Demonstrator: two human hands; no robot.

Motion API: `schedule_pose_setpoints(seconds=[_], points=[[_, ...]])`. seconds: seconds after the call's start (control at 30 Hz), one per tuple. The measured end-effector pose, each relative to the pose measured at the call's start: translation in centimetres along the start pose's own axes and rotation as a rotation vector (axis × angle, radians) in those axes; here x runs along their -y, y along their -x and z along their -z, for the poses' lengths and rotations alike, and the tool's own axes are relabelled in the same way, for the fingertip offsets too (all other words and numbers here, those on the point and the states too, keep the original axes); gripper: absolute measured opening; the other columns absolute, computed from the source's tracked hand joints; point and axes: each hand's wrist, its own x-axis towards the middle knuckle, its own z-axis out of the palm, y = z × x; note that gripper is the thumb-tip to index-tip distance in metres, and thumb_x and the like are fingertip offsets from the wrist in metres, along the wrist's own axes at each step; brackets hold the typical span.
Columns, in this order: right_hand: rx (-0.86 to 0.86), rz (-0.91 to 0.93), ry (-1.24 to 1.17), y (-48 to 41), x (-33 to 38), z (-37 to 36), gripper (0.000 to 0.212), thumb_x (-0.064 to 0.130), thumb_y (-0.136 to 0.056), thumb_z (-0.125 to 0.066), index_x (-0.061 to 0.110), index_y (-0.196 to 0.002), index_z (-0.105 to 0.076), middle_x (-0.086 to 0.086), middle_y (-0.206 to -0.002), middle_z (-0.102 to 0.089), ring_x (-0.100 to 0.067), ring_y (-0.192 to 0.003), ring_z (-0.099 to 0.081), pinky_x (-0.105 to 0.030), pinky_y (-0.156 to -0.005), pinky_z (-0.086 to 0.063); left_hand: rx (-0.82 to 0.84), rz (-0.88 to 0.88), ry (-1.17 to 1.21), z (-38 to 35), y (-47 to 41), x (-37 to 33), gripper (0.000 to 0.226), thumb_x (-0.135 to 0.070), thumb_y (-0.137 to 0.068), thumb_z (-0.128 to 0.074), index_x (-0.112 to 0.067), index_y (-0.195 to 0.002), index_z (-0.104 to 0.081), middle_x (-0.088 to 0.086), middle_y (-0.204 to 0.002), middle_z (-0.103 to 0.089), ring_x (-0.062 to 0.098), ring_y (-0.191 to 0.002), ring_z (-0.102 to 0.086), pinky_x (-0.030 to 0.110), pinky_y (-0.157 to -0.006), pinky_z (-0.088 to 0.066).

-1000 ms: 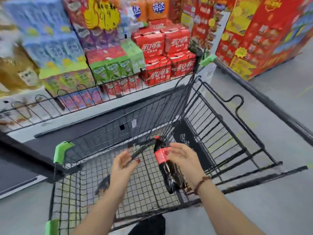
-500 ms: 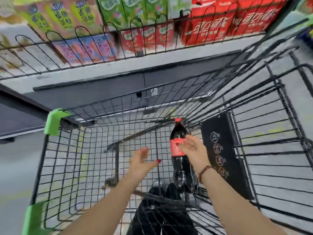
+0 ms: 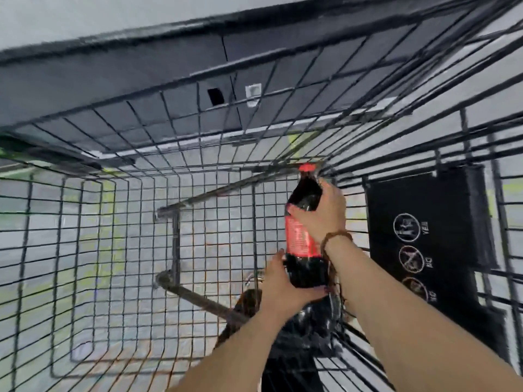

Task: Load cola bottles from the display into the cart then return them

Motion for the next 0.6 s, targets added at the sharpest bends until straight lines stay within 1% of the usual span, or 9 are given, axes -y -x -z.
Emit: schedule_pose_setpoints(seconds=[0.03, 0.07, 0.17, 0.23, 0.27, 0.37, 0.47, 0.53, 0.6], points=[[0.022, -0.005, 0.026, -0.8, -0.3, -0.3, 0.083, 0.034, -0.069, -0.082, 0.013, -0.138, -0.041, -0.01, -0.134, -0.046, -0.027, -0.13, -0.036, -0.033, -0.108, -0.031, -0.016, 0.005, 0.049, -0.8, -0.3, 0.6, 0.102, -0.046, -0.036, -0.094, -0.045, -0.122, -0.04, -0.009, -0.124, -0.061, 0.009, -0.115, -0.06, 0.041, -0.099, -0.05], [0.043, -0.012, 0.057, -1.6, -0.3, -0.5, 0.083, 0.036, -0.068, -0.081, 0.015, -0.137, -0.041, -0.009, -0.134, -0.047, -0.027, -0.129, -0.038, -0.033, -0.107, -0.034, -0.035, -0.003, 0.083, -1.5, -0.5, 1.0, 0.102, -0.043, -0.035, -0.096, -0.049, -0.118, -0.038, -0.01, -0.12, -0.063, 0.007, -0.111, -0.061, 0.041, -0.098, -0.051], [0.1, -0.084, 0.183, -3.8, -0.1, -1.0, 0.083, 0.052, -0.058, -0.081, 0.019, -0.127, -0.048, -0.006, -0.123, -0.058, -0.028, -0.116, -0.054, -0.037, -0.095, -0.048, -0.082, -0.006, 0.096, -3.0, -0.4, 1.1, 0.121, -0.048, -0.034, -0.095, -0.052, -0.13, -0.022, -0.014, -0.127, -0.056, 0.007, -0.119, -0.056, 0.041, -0.103, -0.047], [0.118, -0.13, 0.264, -4.6, 0.3, -1.2, 0.085, 0.062, -0.054, -0.08, 0.019, -0.12, -0.05, -0.004, -0.116, -0.062, -0.027, -0.108, -0.059, -0.034, -0.087, -0.05, -0.115, 0.0, 0.106, -3.5, -0.3, 1.1, 0.127, -0.049, -0.035, -0.093, -0.051, -0.137, -0.017, -0.015, -0.131, -0.053, 0.008, -0.122, -0.053, 0.043, -0.104, -0.046], [0.111, -0.143, 0.312, -4.8, 0.5, -1.4, 0.086, 0.065, -0.053, -0.079, 0.019, -0.119, -0.05, -0.004, -0.115, -0.062, -0.027, -0.107, -0.06, -0.033, -0.087, -0.05, -0.127, 0.007, 0.097, -3.7, -0.4, 1.2, 0.129, -0.051, -0.035, -0.092, -0.051, -0.139, -0.015, -0.016, -0.132, -0.052, 0.009, -0.123, -0.052, 0.043, -0.104, -0.046], [0.045, -0.133, 0.411, -5.2, 0.5, -1.9, 0.082, 0.061, -0.054, -0.079, 0.017, -0.116, -0.049, -0.004, -0.112, -0.062, -0.026, -0.107, -0.058, -0.035, -0.092, -0.045, -0.135, 0.029, 0.062, -4.1, -0.6, 1.4, 0.13, -0.057, -0.036, -0.09, -0.053, -0.142, -0.013, -0.017, -0.135, -0.051, 0.008, -0.123, -0.053, 0.043, -0.101, -0.048], [0.018, -0.114, 0.429, -5.0, 0.1, -2.2, 0.077, 0.055, -0.056, -0.078, 0.016, -0.116, -0.049, -0.004, -0.114, -0.061, -0.026, -0.108, -0.057, -0.034, -0.089, -0.037, -0.157, 0.033, 0.04, -4.1, -0.2, 1.1, 0.128, -0.055, -0.038, -0.089, -0.053, -0.142, -0.015, -0.018, -0.133, -0.052, 0.007, -0.122, -0.053, 0.042, -0.101, -0.048], [0.03, -0.104, 0.413, -4.8, 0.0, -1.9, 0.077, 0.055, -0.056, -0.077, 0.017, -0.116, -0.05, -0.004, -0.116, -0.061, -0.026, -0.11, -0.056, -0.035, -0.089, -0.037, -0.149, 0.026, 0.017, -3.8, 0.2, 0.9, 0.129, -0.051, -0.04, -0.09, -0.051, -0.143, -0.013, -0.018, -0.132, -0.052, 0.007, -0.122, -0.051, 0.04, -0.104, -0.046], [0.043, -0.105, 0.376, -4.2, 0.1, -1.2, 0.077, 0.055, -0.056, -0.078, 0.016, -0.117, -0.049, -0.005, -0.115, -0.061, -0.028, -0.111, -0.054, -0.037, -0.09, -0.038, -0.143, 0.005, -0.026, -3.3, 0.7, 0.8, 0.127, -0.047, -0.044, -0.091, -0.049, -0.143, -0.011, -0.016, -0.131, -0.051, 0.007, -0.121, -0.051, 0.034, -0.103, -0.045]])
